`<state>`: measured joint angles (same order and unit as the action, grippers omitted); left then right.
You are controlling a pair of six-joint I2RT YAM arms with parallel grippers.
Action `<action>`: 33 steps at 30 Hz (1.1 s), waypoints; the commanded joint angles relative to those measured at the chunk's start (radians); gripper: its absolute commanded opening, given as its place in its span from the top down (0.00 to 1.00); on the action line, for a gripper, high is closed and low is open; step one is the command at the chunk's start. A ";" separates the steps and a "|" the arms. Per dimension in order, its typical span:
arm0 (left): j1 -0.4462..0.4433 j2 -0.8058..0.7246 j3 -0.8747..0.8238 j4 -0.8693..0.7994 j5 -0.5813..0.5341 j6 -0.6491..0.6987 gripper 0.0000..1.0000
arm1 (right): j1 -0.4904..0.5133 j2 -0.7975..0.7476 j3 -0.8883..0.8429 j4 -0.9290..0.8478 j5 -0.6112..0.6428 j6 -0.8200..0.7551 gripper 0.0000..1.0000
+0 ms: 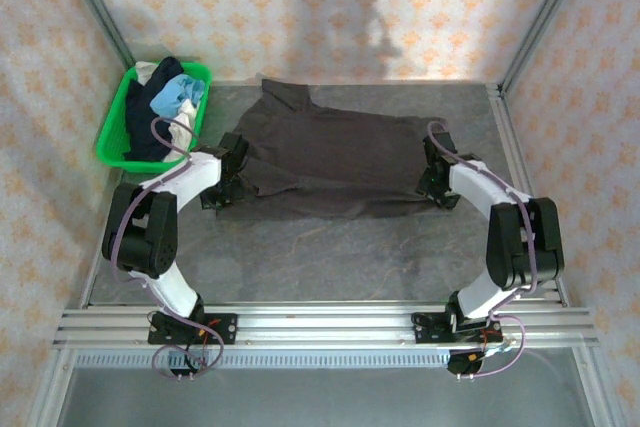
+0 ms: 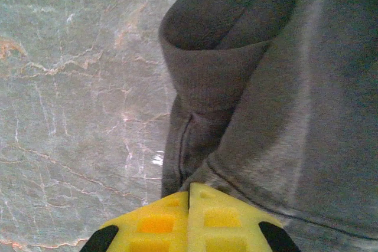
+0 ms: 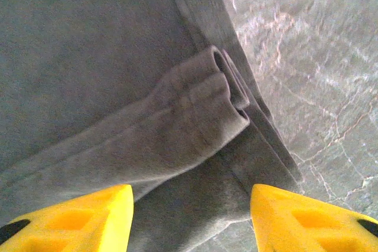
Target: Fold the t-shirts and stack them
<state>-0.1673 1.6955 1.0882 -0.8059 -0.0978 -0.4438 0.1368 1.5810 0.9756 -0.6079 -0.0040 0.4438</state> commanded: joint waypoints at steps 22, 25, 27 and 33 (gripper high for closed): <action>0.040 -0.038 -0.061 0.009 -0.020 -0.011 0.98 | -0.039 0.305 0.377 -0.072 0.065 -0.012 0.92; 0.040 -0.045 -0.068 0.015 -0.016 -0.022 0.77 | -0.039 0.308 0.365 -0.090 0.071 -0.003 0.70; 0.040 -0.046 -0.076 0.032 0.002 -0.025 0.58 | -0.039 0.265 0.329 -0.095 0.080 0.004 0.60; 0.039 -0.029 -0.069 0.074 0.074 -0.036 0.49 | -0.039 0.051 0.128 -0.061 0.072 0.024 0.47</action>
<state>-0.1352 1.6817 1.0233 -0.7620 -0.0586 -0.4683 0.1036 1.7523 1.1774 -0.6476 0.0425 0.4522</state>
